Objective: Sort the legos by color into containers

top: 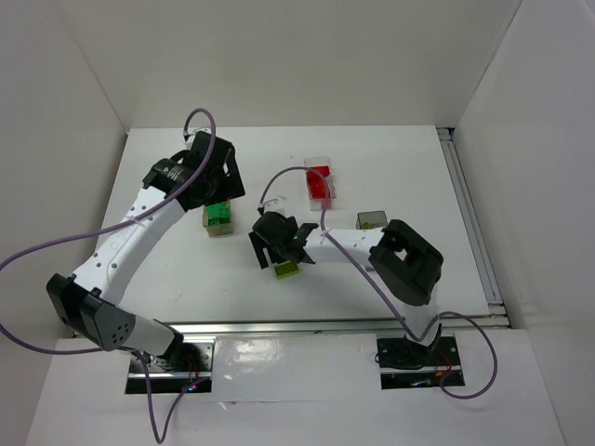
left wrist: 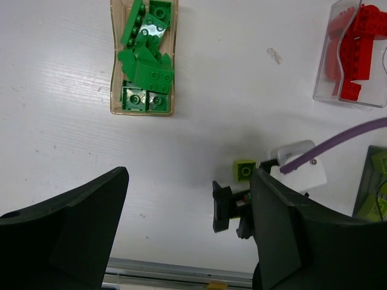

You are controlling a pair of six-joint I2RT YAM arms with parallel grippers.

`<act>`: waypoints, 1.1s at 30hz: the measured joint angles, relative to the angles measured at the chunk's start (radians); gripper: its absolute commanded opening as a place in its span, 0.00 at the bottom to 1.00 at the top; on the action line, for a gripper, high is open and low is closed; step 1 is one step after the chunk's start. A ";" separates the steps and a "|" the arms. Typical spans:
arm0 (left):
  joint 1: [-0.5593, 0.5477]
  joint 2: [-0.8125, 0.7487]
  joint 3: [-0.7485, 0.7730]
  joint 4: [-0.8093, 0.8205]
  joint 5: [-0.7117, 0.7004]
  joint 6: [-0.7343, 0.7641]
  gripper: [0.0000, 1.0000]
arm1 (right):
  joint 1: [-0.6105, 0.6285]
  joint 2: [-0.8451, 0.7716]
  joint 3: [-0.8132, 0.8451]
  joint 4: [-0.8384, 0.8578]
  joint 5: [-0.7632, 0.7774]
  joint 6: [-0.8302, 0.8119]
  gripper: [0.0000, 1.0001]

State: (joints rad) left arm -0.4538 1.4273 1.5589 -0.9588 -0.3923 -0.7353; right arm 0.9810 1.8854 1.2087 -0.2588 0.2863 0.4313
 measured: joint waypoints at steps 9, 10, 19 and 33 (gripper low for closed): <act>0.010 0.008 -0.021 -0.008 -0.008 0.002 0.89 | -0.006 0.080 0.069 0.007 0.093 0.029 0.39; 0.011 0.008 -0.021 -0.008 -0.009 0.003 0.89 | -0.008 0.080 0.075 0.006 0.103 0.030 0.39; 0.019 0.014 -0.021 -0.006 -0.014 0.008 0.89 | -0.164 -0.247 -0.137 -0.001 0.207 0.064 0.38; 0.020 0.056 -0.021 0.002 0.009 0.027 0.89 | -0.585 -0.555 -0.406 -0.008 0.256 0.096 0.81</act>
State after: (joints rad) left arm -0.4335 1.4837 1.5379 -0.9573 -0.3836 -0.7078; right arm 0.3958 1.3300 0.8028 -0.2665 0.5426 0.5274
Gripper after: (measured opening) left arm 0.893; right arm 0.776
